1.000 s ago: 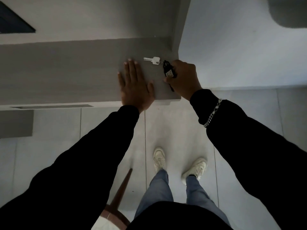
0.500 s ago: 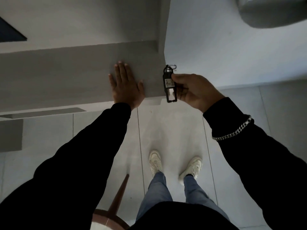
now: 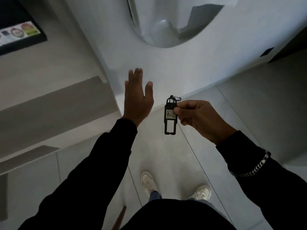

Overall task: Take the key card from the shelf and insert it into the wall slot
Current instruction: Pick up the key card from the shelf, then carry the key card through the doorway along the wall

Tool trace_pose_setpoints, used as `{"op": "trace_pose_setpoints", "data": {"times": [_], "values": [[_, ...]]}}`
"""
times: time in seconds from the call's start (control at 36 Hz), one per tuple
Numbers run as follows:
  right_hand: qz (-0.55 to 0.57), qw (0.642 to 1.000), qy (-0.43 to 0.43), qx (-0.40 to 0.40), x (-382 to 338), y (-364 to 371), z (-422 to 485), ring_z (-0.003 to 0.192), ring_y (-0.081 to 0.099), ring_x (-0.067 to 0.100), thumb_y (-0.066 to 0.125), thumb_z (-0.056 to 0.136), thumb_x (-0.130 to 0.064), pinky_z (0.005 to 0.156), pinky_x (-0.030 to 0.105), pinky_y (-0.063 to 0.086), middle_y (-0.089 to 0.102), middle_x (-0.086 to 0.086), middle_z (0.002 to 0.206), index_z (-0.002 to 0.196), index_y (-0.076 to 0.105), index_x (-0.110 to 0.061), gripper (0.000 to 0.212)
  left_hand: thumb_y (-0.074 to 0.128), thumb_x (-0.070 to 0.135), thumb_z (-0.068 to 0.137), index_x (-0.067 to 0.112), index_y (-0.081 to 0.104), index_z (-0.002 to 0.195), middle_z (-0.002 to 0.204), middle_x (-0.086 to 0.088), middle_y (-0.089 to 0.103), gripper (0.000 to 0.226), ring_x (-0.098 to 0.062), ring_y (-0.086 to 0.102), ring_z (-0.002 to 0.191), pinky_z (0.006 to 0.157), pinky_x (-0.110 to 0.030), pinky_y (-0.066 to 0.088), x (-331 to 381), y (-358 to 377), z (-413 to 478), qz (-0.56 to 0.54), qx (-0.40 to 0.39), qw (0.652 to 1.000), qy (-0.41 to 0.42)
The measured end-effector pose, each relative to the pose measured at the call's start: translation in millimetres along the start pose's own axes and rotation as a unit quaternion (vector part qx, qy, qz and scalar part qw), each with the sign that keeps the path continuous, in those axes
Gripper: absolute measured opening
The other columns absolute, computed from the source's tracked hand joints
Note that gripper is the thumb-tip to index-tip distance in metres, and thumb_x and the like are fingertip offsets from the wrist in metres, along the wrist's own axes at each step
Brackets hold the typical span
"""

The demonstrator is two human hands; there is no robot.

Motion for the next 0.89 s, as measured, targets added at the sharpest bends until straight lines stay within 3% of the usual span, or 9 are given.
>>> {"op": "trace_pose_setpoints", "data": {"times": [0.11, 0.22, 0.28, 0.36, 0.5, 0.67, 0.89], "values": [[0.006, 0.999, -0.036, 0.030, -3.5, -73.7, -43.9, 0.061, 0.050, 0.017, 0.068, 0.080, -0.003, 0.052, 0.023, 0.045, 0.059, 0.017, 0.075, 0.082, 0.072, -0.005, 0.005, 0.032, 0.036, 0.099, 0.005, 0.023, 0.155, 0.166, -0.010, 0.023, 0.065, -0.024, 0.007, 0.157, 0.124, -0.035, -0.003, 70.3, 59.1, -15.8, -0.019, -0.053, 0.996, 0.067], [0.003, 0.994, -0.079, 0.072, -12.2, -142.7, -83.0, 0.056, 0.052, 0.016, 0.069, 0.079, 0.002, 0.052, 0.024, 0.047, 0.061, 0.018, 0.074, 0.073, 0.073, -0.015, 0.018, 0.032, 0.035, 0.100, 0.007, 0.022, 0.156, 0.167, -0.008, 0.021, 0.063, -0.022, 0.004, 0.157, 0.125, -0.035, -0.003, 133.6, 117.9, -28.8, -0.025, -0.077, 0.991, 0.110], [-0.012, 0.991, -0.091, 0.094, -17.9, -175.9, -98.3, 0.055, 0.054, 0.015, 0.071, 0.077, 0.002, 0.053, 0.026, 0.049, 0.063, 0.019, 0.074, 0.078, 0.073, -0.010, 0.012, 0.034, 0.032, 0.100, 0.008, 0.023, 0.156, 0.167, -0.006, 0.021, 0.062, -0.020, 0.003, 0.157, 0.126, -0.035, -0.002, 162.0, 145.0, -34.7, -0.033, -0.081, 0.987, 0.131], [-0.020, 0.988, -0.092, 0.123, -26.8, -225.8, -115.7, 0.052, 0.055, 0.013, 0.073, 0.076, 0.001, 0.052, 0.024, 0.049, 0.064, 0.017, 0.070, 0.088, 0.071, 0.001, 0.012, 0.037, 0.026, 0.100, 0.007, 0.032, 0.152, 0.165, -0.007, 0.027, 0.055, -0.019, 0.005, 0.156, 0.126, -0.035, 0.001, 198.2, 179.0, -40.9, -0.045, -0.084, 0.982, 0.161], [0.004, 0.984, -0.102, 0.146, -40.7, -306.3, -125.3, 0.052, 0.057, 0.013, 0.074, 0.075, -0.001, 0.053, 0.023, 0.051, 0.065, 0.010, 0.065, 0.090, 0.071, 0.001, 0.016, 0.037, 0.019, 0.098, 0.006, 0.047, 0.141, 0.161, -0.009, 0.035, 0.046, -0.020, 0.013, 0.156, 0.126, -0.036, 0.004, 243.7, 226.2, -30.5, -0.043, -0.121, 0.973, 0.192], [0.048, 0.970, -0.108, 0.215, -51.8, -399.5, -119.6, 0.053, 0.058, 0.015, 0.074, 0.074, -0.001, 0.053, 0.024, 0.052, 0.068, 0.004, 0.061, 0.088, 0.072, -0.004, 0.014, 0.033, 0.037, 0.100, 0.006, 0.033, 0.152, 0.165, -0.009, 0.025, 0.061, -0.022, 0.009, 0.157, 0.127, -0.038, 0.004, 288.7, 310.1, 8.6, -0.036, -0.144, 0.962, 0.231], [0.044, 0.956, -0.084, 0.279, -81.0, -513.6, -96.9, 0.057, 0.060, 0.017, 0.073, 0.074, 0.000, 0.054, 0.024, 0.054, 0.070, 0.006, 0.064, 0.081, 0.074, -0.008, 0.011, 0.030, 0.040, 0.101, 0.008, 0.023, 0.156, 0.168, -0.008, 0.017, 0.064, -0.018, 0.001, 0.158, 0.129, -0.039, 0.002, 372.0, 428.2, 70.9, -0.073, -0.178, 0.943, 0.271]]}}
Point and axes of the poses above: each hand's wrist, its own z-axis towards the middle knuckle, its own y-axis out of the palm, x = y × z, the point moved 2 cm from there along z, towards the middle knuckle
